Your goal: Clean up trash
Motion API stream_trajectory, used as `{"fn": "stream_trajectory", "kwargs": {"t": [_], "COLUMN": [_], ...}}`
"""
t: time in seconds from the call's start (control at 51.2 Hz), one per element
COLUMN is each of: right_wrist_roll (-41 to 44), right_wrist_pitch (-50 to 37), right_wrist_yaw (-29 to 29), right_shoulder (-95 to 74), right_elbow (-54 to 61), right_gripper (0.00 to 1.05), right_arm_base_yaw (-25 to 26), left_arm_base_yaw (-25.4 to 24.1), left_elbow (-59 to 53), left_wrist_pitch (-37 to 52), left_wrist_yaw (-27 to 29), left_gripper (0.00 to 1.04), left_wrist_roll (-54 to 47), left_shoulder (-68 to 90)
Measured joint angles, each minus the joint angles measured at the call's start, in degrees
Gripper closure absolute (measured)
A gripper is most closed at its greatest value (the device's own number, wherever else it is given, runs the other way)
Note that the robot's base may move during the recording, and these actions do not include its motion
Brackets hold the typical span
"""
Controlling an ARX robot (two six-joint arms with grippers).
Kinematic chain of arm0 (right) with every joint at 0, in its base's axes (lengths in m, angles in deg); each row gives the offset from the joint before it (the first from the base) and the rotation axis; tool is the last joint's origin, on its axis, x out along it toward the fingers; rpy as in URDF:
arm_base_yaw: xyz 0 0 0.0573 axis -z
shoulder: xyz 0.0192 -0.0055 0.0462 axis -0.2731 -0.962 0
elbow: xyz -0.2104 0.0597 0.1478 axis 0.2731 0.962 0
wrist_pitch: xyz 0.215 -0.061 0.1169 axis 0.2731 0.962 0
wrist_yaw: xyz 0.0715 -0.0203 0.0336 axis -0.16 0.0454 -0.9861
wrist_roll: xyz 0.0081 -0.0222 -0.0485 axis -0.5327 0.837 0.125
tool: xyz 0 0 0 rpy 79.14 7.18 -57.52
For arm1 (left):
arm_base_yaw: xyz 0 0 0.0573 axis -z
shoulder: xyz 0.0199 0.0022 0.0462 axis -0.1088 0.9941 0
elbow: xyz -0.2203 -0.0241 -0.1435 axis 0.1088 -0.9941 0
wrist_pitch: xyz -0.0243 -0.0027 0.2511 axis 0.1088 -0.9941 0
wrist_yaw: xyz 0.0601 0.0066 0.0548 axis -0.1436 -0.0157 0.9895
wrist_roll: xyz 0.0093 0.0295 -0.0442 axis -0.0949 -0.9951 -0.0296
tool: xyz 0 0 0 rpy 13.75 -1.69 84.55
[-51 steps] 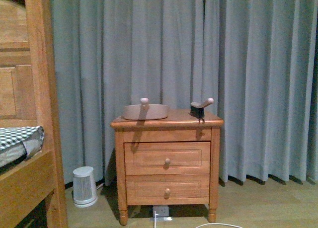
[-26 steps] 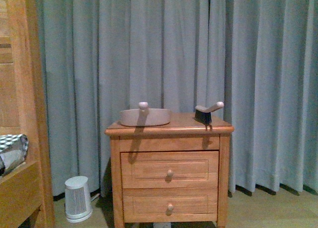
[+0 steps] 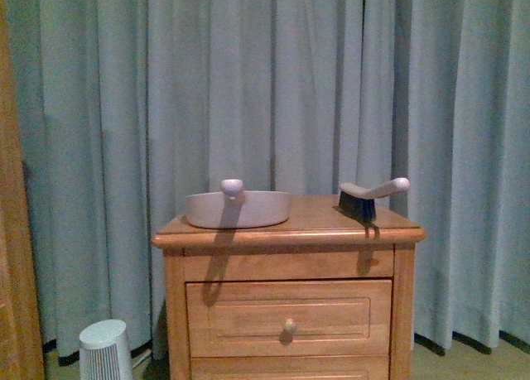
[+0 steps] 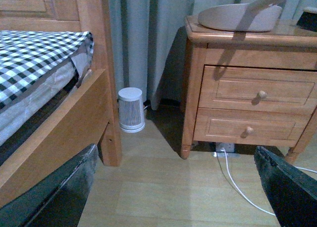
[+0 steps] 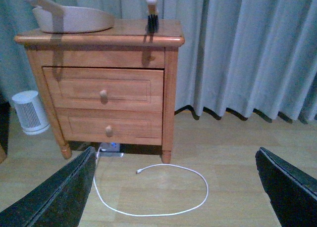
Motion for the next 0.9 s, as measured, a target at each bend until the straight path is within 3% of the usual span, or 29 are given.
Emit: {"fn": "stream_trajectory", "kwargs": {"t": [0.898], "right_wrist_roll": [0.0], "right_wrist_pitch": [0.0], "right_wrist_yaw": [0.0], "right_shoulder": [0.0], "right_elbow": [0.0], "right_gripper": [0.07], "right_arm_base_yaw": [0.0], "left_arm_base_yaw": [0.0], "left_elbow": [0.0], "left_wrist_pitch": [0.0], "left_wrist_yaw": [0.0], "left_gripper": [0.08], "left_wrist_roll": [0.0], "left_shoulder": [0.0]}}
